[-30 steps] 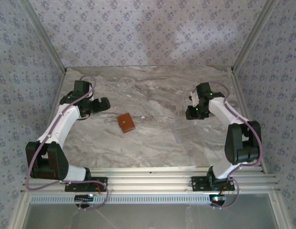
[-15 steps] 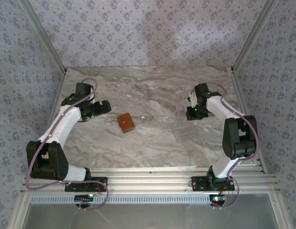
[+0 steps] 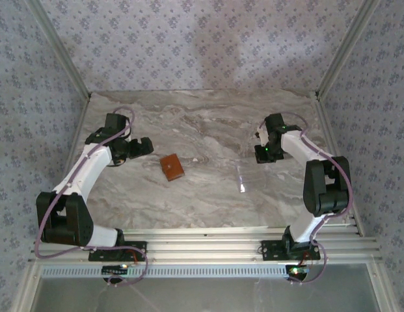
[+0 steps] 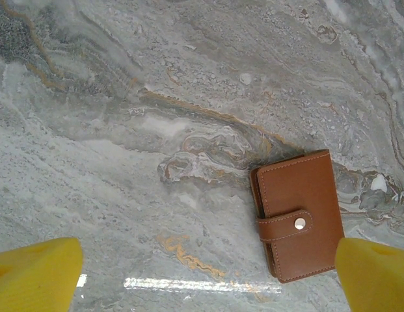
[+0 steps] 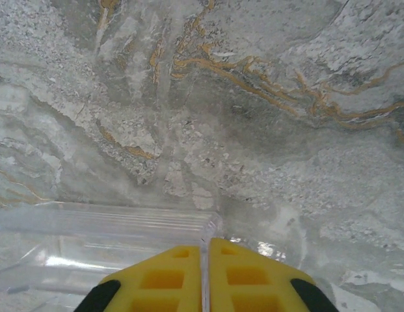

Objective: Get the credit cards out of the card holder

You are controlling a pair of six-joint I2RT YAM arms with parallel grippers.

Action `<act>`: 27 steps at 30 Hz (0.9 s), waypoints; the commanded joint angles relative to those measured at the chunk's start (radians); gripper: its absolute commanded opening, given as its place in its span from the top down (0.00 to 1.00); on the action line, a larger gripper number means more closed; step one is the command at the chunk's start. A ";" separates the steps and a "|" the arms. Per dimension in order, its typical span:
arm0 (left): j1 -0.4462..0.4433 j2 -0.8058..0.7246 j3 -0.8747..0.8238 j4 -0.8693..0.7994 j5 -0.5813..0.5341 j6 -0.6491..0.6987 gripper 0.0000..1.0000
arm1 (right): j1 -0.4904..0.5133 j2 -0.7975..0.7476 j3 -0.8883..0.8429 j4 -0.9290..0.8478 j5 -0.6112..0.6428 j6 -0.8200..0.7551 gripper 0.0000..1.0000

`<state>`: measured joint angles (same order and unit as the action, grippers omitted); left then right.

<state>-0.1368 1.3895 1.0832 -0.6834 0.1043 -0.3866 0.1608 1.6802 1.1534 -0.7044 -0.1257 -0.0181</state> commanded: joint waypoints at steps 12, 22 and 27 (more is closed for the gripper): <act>-0.010 -0.008 -0.017 -0.011 -0.018 -0.015 0.01 | 0.154 0.027 0.197 -0.012 0.114 0.265 1.00; -0.012 -0.014 -0.010 -0.067 -0.032 -0.029 0.01 | 0.269 0.314 0.584 -0.120 0.210 0.428 1.00; -0.014 0.027 0.017 -0.120 -0.032 -0.061 0.01 | 0.302 0.463 0.802 -0.204 0.218 0.435 1.00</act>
<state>-0.1410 1.3964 1.0725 -0.7429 0.0814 -0.4168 0.4469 2.0933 1.8523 -0.8211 0.0696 0.3740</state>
